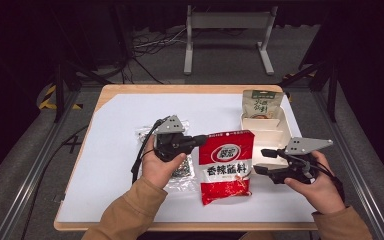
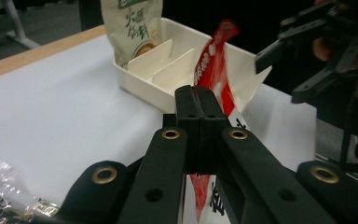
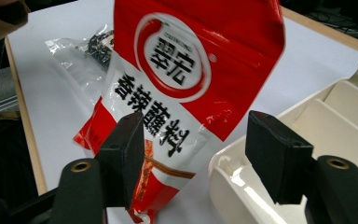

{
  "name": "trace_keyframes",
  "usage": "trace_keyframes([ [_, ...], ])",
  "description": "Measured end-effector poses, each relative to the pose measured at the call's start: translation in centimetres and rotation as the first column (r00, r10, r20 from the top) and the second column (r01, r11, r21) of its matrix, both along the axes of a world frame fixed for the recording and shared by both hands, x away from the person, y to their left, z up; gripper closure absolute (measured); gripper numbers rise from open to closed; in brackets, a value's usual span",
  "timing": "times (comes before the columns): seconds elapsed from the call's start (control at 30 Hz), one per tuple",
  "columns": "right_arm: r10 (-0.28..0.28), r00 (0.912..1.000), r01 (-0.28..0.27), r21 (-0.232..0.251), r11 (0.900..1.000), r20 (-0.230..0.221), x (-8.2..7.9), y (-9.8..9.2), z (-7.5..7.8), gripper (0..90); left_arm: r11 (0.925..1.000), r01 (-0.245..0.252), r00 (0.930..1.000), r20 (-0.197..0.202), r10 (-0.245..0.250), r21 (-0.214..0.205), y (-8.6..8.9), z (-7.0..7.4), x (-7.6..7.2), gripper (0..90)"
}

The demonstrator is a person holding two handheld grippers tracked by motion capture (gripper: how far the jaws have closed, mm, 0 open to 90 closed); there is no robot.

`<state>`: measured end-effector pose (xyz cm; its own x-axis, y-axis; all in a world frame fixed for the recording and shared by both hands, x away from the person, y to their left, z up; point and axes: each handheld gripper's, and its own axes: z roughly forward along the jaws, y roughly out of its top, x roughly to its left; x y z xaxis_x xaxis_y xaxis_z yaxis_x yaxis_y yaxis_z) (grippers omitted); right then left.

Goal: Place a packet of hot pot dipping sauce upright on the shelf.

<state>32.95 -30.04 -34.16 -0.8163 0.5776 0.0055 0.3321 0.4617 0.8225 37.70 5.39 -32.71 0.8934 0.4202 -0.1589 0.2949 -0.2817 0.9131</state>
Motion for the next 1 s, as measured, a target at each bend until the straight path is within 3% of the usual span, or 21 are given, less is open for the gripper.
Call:
trace_keyframes([
  [0.33, 0.031, 0.9986, -0.032, -0.019, 0.9993, -0.042, 0.2, 0.6, -1.0, 34.9, 0.9981, 0.057, 0.9973, 0.047, -0.056, -0.025, -0.6, 1.1, -1.5, 90.0],
  [0.53, 0.069, 0.9965, -0.067, 0.031, 0.9973, -0.048, 0.7, 1.1, -1.9, 36.8, 0.9975, 0.066, 0.9965, 0.053, -0.065, -0.025, -0.6, 1.3, -1.7, 89.9],
  [0.83, 0.116, 0.9919, -0.111, 0.083, 0.9903, -0.052, 0.8, 1.9, -3.0, 44.8, 0.9972, 0.069, 0.9965, 0.049, -0.068, -0.028, -0.5, 1.2, -1.7, 89.9],
  [1.0, 0.138, 0.9875, -0.133, 0.065, 0.9889, -0.076, 1.1, 2.9, -3.9, 50.9, 0.9969, 0.073, 0.9962, 0.051, -0.071, -0.031, -0.5, 1.2, -1.9, 89.9],
])
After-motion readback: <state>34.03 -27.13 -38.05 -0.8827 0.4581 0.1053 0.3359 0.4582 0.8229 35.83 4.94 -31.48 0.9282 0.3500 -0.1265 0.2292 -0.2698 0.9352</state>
